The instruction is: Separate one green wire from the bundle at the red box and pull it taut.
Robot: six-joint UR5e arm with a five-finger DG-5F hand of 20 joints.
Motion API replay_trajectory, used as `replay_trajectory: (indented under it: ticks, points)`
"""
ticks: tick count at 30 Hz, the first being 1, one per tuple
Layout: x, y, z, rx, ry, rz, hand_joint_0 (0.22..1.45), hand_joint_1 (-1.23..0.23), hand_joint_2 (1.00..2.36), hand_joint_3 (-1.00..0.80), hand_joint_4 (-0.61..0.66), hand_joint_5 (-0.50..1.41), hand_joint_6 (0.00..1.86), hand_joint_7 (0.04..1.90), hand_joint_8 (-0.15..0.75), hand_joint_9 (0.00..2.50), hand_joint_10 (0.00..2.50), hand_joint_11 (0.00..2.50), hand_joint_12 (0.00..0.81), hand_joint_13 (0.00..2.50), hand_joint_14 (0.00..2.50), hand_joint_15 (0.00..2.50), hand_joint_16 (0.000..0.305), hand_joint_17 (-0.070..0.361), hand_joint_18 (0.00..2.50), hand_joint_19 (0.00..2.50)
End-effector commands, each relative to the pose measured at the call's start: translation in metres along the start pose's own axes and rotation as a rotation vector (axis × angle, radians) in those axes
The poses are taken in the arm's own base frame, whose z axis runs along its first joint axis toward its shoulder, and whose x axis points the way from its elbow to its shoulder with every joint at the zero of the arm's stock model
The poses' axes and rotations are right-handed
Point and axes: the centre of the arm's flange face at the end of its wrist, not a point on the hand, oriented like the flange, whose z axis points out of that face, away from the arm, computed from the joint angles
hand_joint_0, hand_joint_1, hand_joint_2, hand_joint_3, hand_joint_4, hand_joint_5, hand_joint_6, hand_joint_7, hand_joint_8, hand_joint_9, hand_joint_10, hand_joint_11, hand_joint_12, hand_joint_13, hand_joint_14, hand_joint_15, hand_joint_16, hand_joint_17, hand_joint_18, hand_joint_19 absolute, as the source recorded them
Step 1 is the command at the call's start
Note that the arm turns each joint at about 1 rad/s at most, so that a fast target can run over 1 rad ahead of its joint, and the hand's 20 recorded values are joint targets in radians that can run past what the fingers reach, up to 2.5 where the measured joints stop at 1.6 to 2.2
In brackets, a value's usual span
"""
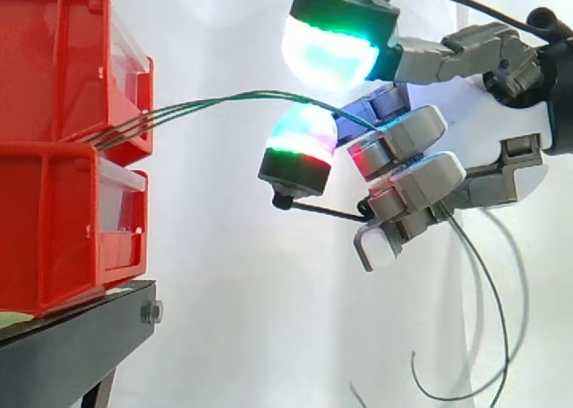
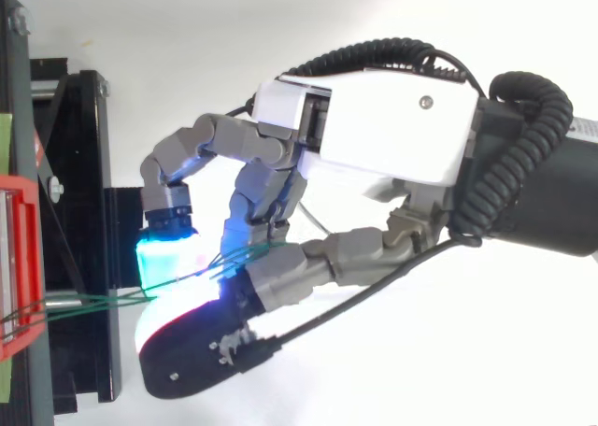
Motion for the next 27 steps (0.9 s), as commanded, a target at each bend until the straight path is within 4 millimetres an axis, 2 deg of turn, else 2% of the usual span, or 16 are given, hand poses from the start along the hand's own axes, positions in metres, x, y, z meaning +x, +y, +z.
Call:
replay_trajectory:
  ticks: [1, 3, 8, 14, 23, 27]
  points:
    - [-0.0006, 0.0003, -0.0001, 0.000, -0.001, 0.002, 0.55, -0.58, 1.00, -0.50, 0.20, -0.18, 0.86, 1.17, 0.337, 1.27, 0.40, 1.86, 0.407, 1.37, 0.02, 1.45, 0.061, 0.137, 0.98, 0.60]
    - [-0.0005, 0.0010, 0.0000, -0.002, 0.001, 0.002, 0.58, -0.57, 1.00, -0.50, 0.20, -0.17, 0.86, 1.19, 0.319, 1.27, 0.36, 1.89, 0.398, 1.36, 0.02, 1.45, 0.060, 0.134, 0.97, 0.61]
    - [-0.0007, 0.0010, 0.0000, -0.001, -0.001, 0.002, 0.60, -0.68, 1.02, -0.29, 0.19, -0.18, 0.86, 1.26, 0.320, 1.25, 0.31, 1.93, 0.394, 1.34, 0.02, 1.43, 0.060, 0.134, 0.97, 0.60]
    - [-0.0007, 0.0010, 0.0000, -0.001, -0.001, 0.002, 0.61, -0.75, 1.02, -0.23, 0.15, -0.18, 0.88, 1.24, 0.323, 1.22, 0.32, 1.92, 0.391, 1.33, 0.02, 1.43, 0.060, 0.134, 0.95, 0.59]
    - [-0.0006, 0.0006, 0.0002, -0.003, -0.001, 0.003, 0.71, -0.91, 1.01, -0.37, 0.14, -0.19, 0.89, 1.22, 0.325, 1.18, 0.32, 1.89, 0.398, 1.30, 0.02, 1.40, 0.058, 0.131, 0.92, 0.52]
    - [-0.0042, 0.0049, 0.0012, -0.009, -0.004, 0.006, 0.73, -0.91, 1.00, -0.45, 0.14, -0.19, 0.89, 1.22, 0.327, 1.19, 0.30, 1.90, 0.397, 1.29, 0.02, 1.38, 0.058, 0.130, 0.91, 0.50]
